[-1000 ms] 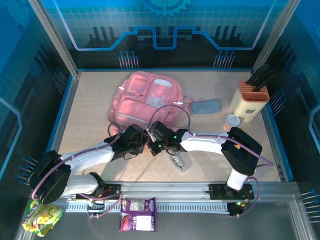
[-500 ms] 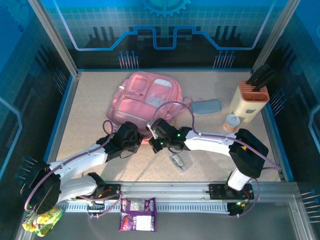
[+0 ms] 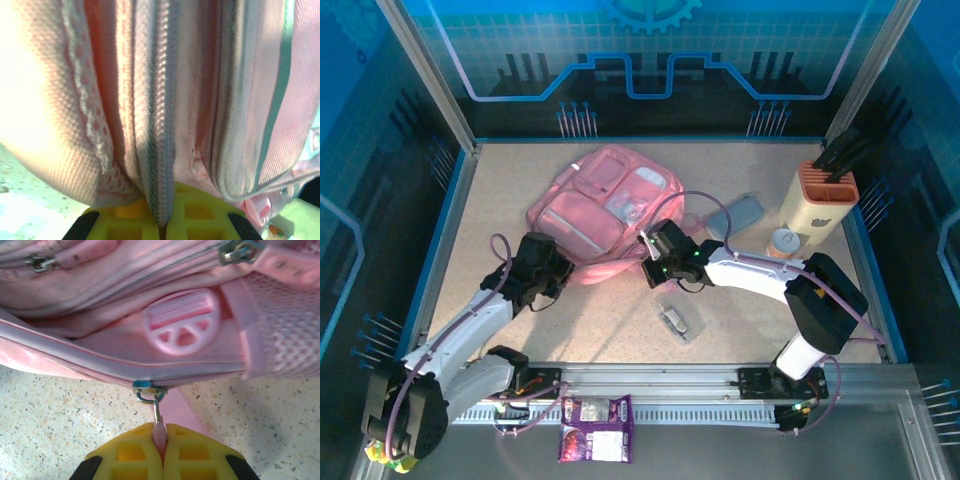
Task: Pack the student bag
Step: Zip the student bag at the center of the table.
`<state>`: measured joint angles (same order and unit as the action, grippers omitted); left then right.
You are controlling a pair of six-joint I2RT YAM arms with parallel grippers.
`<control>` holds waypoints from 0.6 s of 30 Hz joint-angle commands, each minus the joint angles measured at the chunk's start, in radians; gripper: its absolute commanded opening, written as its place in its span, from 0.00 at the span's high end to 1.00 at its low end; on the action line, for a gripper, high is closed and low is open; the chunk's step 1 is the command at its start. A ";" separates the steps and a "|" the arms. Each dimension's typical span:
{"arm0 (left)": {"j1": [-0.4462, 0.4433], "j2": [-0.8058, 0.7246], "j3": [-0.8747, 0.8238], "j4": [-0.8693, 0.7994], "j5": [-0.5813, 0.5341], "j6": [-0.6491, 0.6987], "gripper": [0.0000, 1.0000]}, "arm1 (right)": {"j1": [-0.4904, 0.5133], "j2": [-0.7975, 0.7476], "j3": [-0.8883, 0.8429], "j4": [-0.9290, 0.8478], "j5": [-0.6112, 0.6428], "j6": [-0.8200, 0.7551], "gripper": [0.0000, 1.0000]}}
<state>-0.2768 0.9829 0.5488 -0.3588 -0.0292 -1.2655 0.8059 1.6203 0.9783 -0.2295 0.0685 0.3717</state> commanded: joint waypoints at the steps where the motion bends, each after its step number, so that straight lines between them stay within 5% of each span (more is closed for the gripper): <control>1: 0.093 -0.037 0.028 -0.062 -0.059 0.122 1.00 | -0.025 -0.011 0.009 -0.104 0.039 0.009 1.00; 13: 0.231 -0.027 0.060 -0.102 -0.009 0.228 1.00 | -0.193 0.084 0.094 -0.121 0.069 -0.024 1.00; 18: 0.235 0.003 0.069 -0.087 0.022 0.257 1.00 | -0.185 0.057 0.094 -0.132 0.001 -0.026 1.00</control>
<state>-0.0921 0.9779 0.5812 -0.4103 0.1143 -1.0683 0.6926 1.6947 1.0721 -0.2642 -0.0547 0.3344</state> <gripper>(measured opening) 0.062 0.065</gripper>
